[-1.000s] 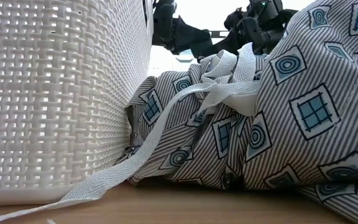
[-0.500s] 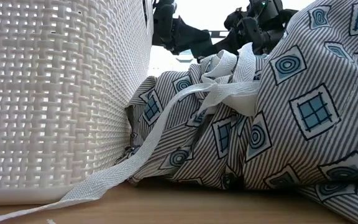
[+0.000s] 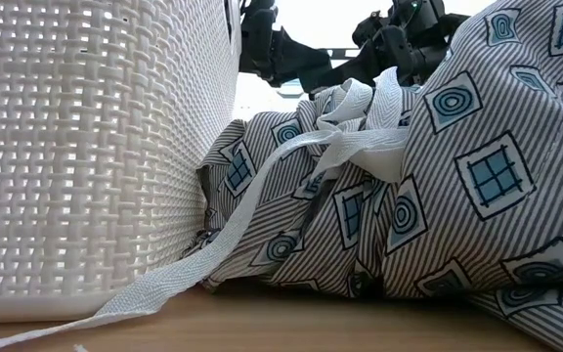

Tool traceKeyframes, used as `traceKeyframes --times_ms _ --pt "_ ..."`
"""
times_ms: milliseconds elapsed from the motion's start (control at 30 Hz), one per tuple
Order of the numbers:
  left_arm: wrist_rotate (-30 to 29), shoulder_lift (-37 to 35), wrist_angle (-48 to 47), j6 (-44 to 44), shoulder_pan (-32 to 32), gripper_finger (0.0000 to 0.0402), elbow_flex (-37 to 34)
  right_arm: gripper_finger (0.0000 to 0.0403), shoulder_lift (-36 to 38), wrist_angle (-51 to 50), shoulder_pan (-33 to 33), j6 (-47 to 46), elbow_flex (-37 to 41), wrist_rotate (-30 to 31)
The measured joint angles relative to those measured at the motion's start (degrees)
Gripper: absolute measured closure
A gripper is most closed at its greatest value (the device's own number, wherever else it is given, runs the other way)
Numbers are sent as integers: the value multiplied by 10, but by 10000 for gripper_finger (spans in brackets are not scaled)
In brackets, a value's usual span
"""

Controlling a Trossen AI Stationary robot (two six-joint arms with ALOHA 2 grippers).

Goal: Pick & Place Medicine items
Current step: Put the green bandage into the small white bin

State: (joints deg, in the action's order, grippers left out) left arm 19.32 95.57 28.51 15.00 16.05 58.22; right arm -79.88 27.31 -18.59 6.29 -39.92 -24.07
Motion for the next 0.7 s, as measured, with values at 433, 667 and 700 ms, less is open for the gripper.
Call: traceKeyframes --times_ms 433,667,700 --pt "2 1 -3 0 0 235 0 73 3 -19 0 -22 -1 0" --pt "2 1 -1 -6 0 235 0 74 3 -21 0 -25 -2 0" --pt "2 1 2 -9 -1 235 0 74 3 -21 0 -25 -2 0"
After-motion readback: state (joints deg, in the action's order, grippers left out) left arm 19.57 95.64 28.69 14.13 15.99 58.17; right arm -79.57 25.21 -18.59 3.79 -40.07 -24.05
